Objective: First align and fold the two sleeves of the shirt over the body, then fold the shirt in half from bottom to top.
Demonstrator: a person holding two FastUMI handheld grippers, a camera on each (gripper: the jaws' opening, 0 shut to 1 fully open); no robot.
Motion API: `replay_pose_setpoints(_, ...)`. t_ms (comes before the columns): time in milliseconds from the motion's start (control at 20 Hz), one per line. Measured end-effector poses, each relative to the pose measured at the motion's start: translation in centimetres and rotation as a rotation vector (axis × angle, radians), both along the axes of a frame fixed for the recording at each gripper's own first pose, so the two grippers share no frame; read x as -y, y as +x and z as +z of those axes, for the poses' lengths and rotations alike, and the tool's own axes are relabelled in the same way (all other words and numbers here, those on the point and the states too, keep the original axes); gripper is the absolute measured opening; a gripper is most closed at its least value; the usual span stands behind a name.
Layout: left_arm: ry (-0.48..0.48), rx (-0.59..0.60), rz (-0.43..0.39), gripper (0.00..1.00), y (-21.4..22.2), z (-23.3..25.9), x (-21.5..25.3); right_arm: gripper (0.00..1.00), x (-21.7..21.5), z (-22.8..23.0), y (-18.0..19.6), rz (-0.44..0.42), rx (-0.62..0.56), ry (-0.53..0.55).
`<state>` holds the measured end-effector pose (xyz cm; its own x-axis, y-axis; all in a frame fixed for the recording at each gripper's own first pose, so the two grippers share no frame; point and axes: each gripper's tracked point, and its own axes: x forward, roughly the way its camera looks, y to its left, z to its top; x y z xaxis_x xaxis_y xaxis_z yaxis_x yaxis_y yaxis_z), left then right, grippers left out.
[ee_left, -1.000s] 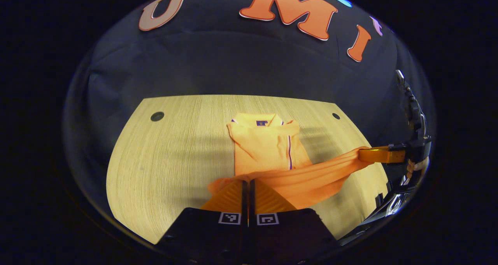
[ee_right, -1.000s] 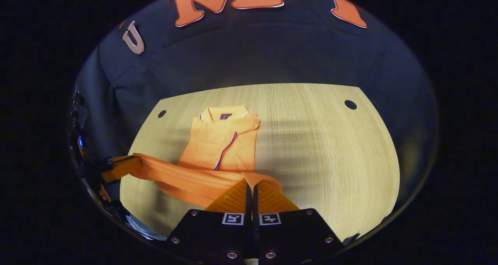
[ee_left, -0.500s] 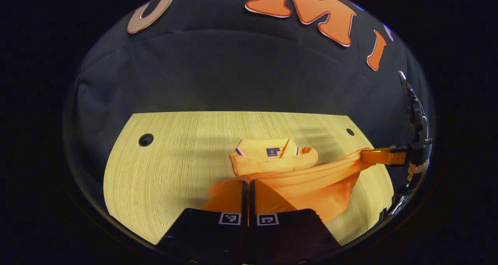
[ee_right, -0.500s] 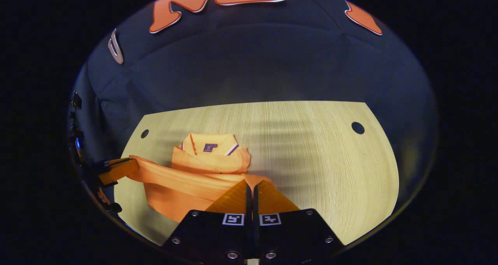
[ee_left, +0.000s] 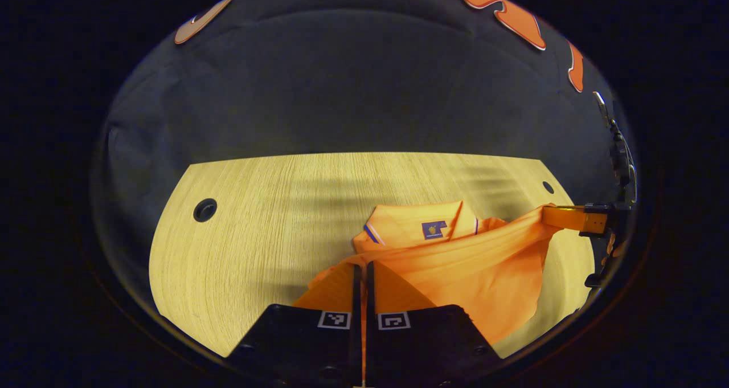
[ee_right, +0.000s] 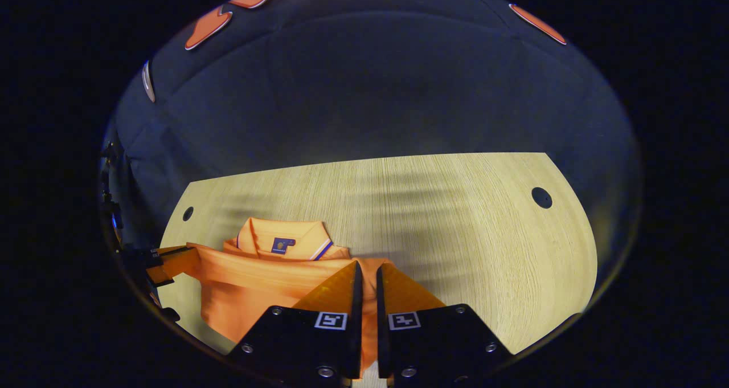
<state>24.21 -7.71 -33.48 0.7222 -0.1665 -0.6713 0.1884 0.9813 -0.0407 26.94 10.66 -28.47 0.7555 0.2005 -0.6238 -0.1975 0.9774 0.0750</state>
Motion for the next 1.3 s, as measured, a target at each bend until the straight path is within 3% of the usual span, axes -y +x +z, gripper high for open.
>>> replay_pose_setpoints(50,0.011,-0.004,0.008,0.04,0.4,-0.5,-0.2,0.13,0.2,-0.1,0.1,-0.006,-0.006,-0.009)
replay_pose_setpoints(100,0.030,0.006,0.029,0.07,0.7,-0.6,-0.8,0.26,0.6,-0.5,0.3,-0.019,-0.005,-0.025)
replay_pose_setpoints(150,0.034,0.020,0.038,0.21,1.0,-0.4,-1.1,0.47,1.0,-0.4,0.4,-0.030,-0.001,-0.042)
replay_pose_setpoints(250,0.034,0.075,0.058,0.59,1.5,0.8,-1.5,0.85,0.9,-0.6,0.3,-0.037,0.004,-0.047)
replay_pose_setpoints(300,0.038,0.108,0.072,0.78,2.0,1.4,-1.6,0.96,1.0,-0.1,0.3,-0.043,0.014,-0.039)
replay_pose_setpoints(350,0.043,0.141,0.077,0.97,2.1,2.4,-1.8,0.98,0.9,0.3,0.2,-0.044,0.024,-0.032)
replay_pose_setpoints(700,0.048,0.360,0.084,0.99,0.6,10.8,-0.3,0.98,0.9,7.8,-2.9,-0.011,0.217,-0.027)
replay_pose_setpoints(1000,-0.027,0.511,0.099,0.98,-6.0,19.6,1.7,0.98,0.1,16.8,-9.1,0.047,0.404,0.048)
replay_pose_setpoints(1300,-0.041,0.640,0.117,0.98,-12.3,24.9,3.0,0.97,2.9,22.5,-14.9,0.060,0.534,0.092)
